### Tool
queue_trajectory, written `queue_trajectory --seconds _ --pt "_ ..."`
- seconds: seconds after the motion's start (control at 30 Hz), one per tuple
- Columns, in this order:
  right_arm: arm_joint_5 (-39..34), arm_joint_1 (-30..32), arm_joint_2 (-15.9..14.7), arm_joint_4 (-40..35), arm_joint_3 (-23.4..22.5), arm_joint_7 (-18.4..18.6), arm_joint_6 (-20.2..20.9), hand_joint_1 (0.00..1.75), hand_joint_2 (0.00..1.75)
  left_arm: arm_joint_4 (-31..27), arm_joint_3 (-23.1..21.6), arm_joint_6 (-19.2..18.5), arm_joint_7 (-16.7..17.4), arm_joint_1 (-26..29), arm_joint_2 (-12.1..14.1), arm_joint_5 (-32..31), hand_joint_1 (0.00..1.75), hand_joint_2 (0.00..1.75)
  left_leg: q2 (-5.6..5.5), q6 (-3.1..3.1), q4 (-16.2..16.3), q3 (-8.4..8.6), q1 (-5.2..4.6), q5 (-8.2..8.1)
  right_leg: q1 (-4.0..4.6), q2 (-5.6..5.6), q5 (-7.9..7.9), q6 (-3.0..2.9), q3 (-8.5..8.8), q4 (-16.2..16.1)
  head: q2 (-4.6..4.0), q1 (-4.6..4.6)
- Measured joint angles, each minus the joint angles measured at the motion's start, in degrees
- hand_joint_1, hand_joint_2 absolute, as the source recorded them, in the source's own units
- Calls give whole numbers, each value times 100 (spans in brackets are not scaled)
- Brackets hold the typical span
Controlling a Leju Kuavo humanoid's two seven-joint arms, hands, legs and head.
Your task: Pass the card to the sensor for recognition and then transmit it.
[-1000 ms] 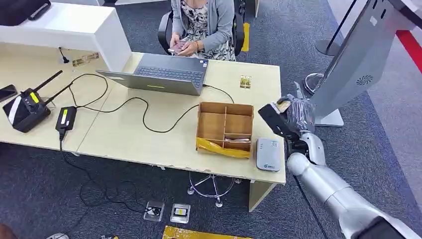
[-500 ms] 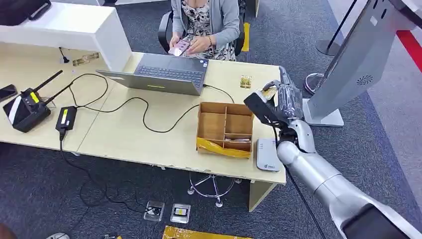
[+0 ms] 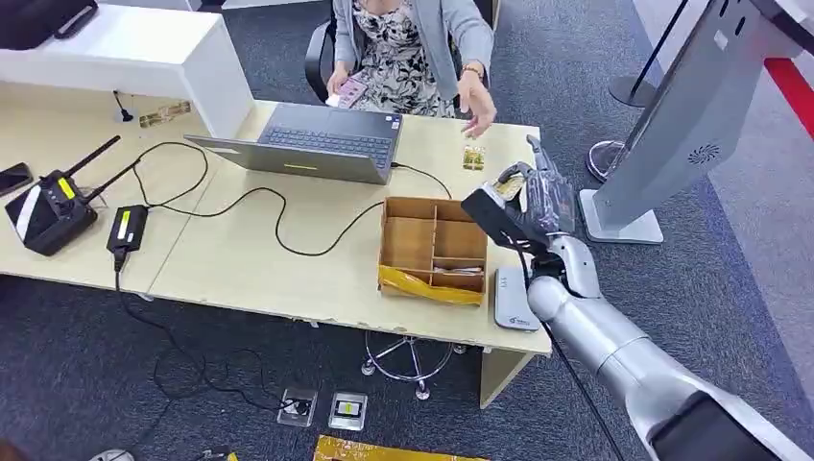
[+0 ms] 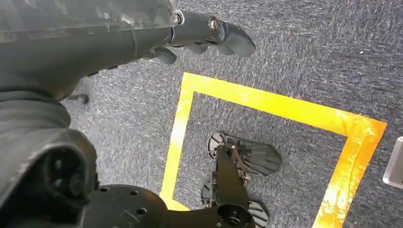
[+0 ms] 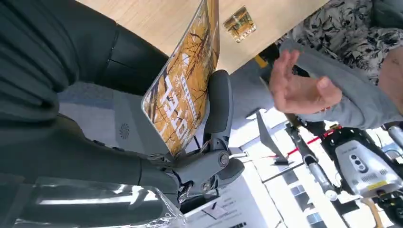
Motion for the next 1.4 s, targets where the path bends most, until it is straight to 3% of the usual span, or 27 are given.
queue_trajectory --seconds 0.67,1.1,1.13,1.17,1.2,1.4 --pt "116 84 258 243 -74 -354 -33 175 175 0 0 42 0 -29 -2 153 0 0 1 0 0 -1 0 0 0 0 0 0 0 0 0 2" --pt "476 88 260 245 -273 -35 -39 175 175 0 0 -9 -37 -68 44 127 0 0 2 0 1 1 0 0 0 2 0 0 -2 0 0 0" --pt "494 89 258 245 -277 -20 -28 65 175 0 0 -11 -37 -70 44 127 0 0 2 0 1 1 0 0 0 2 0 0 -2 0 0 2" --pt "505 91 258 245 -278 -13 -28 65 175 0 0 -11 -39 -71 44 127 0 0 2 0 1 1 0 0 0 3 0 0 -3 0 0 0" --pt "516 97 258 245 -278 -11 -24 0 0 0 0 -11 -42 -71 42 135 0 0 3 0 1 0 0 0 0 3 0 0 -3 0 0 2" --pt "603 137 262 245 -293 -41 381 0 0 0 0 -11 -66 -66 46 230 0 0 2 0 0 -2 0 0 0 2 0 0 -2 0 0 2"
